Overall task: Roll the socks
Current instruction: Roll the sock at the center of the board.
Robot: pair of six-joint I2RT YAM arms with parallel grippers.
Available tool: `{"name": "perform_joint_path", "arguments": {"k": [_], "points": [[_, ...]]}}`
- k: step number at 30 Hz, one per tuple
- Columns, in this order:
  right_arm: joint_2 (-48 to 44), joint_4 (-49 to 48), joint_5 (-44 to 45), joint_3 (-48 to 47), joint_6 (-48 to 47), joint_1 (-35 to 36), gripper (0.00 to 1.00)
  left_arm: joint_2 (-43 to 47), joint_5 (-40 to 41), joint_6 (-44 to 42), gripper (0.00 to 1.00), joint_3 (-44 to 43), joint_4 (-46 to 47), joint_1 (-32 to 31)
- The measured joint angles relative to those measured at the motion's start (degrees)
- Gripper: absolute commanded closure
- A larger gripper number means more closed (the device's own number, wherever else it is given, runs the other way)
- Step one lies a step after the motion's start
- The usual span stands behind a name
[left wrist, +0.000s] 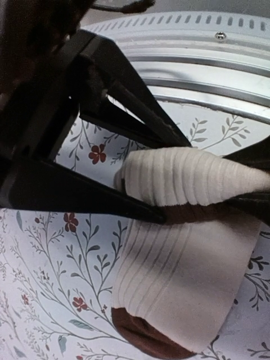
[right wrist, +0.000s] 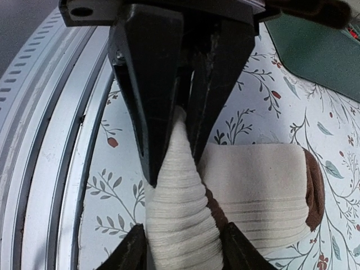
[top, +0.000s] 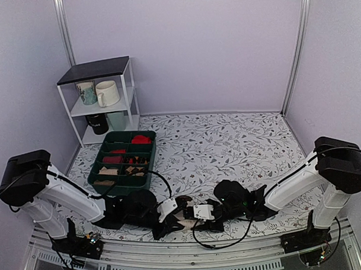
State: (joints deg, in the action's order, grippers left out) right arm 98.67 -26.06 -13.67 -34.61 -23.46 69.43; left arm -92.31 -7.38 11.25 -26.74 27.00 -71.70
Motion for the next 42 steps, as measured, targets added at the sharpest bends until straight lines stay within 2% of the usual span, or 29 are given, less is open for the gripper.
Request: {"name": "perform_joint_path", "arguments": {"k": [3, 5, 6, 7, 10, 12, 16, 20, 22, 30, 42], "points": [[0.8, 0.7, 0.3, -0.9, -0.2, 0.0, 0.80, 0.0, -0.5, 0.8, 1.00, 0.1, 0.1, 0.2], [0.9, 1.4, 0.3, -1.4, -0.1, 0.0, 0.85, 0.0, -0.7, 1.1, 1.00, 0.2, 0.2, 0.3], [0.9, 1.9, 0.2, -1.7, 0.1, 0.0, 0.86, 0.0, -0.7, 1.3, 0.97, 0.2, 0.3, 0.4], [0.9, 2.4, 0.2, -2.0, 0.3, -0.1, 0.86, 0.0, -0.7, 1.5, 0.86, 0.2, 0.2, 0.4], [1.2, 4.0, -0.7, -3.0, 1.7, -0.3, 0.86, 0.8, 0.6, 1.9, 0.79, 0.5, -0.3, 0.5], [1.7, 4.2, -2.3, -3.7, 3.4, -0.9, 0.86, 2.5, 2.4, 1.5, 0.71, 1.4, -1.0, 0.4], [2.5, 4.6, -7.1, -4.3, 8.4, -2.5, 0.86, 9.9, 7.5, -3.4, 0.61, 4.8, -2.2, -1.8], [4.0, 6.1, -13.3, -5.9, 12.5, -5.0, 0.87, 18.4, 11.3, -9.5, 0.59, 9.2, 0.8, -5.1], [5.0, 7.7, -16.0, -7.3, 13.9, -5.9, 0.87, 19.8, 12.4, -11.4, 0.58, 10.8, 2.8, -5.5], [8.2, 11.7, -22.4, -11.4, 16.6, -7.9, 0.87, 12.4, 17.8, -16.1, 0.55, 11.8, 8.5, -8.8], [9.0, 13.7, -24.2, -12.7, 17.1, -8.5, 0.87, 0.7, 26.6, -21.2, 0.52, 10.1, 16.1, -11.1]]}}
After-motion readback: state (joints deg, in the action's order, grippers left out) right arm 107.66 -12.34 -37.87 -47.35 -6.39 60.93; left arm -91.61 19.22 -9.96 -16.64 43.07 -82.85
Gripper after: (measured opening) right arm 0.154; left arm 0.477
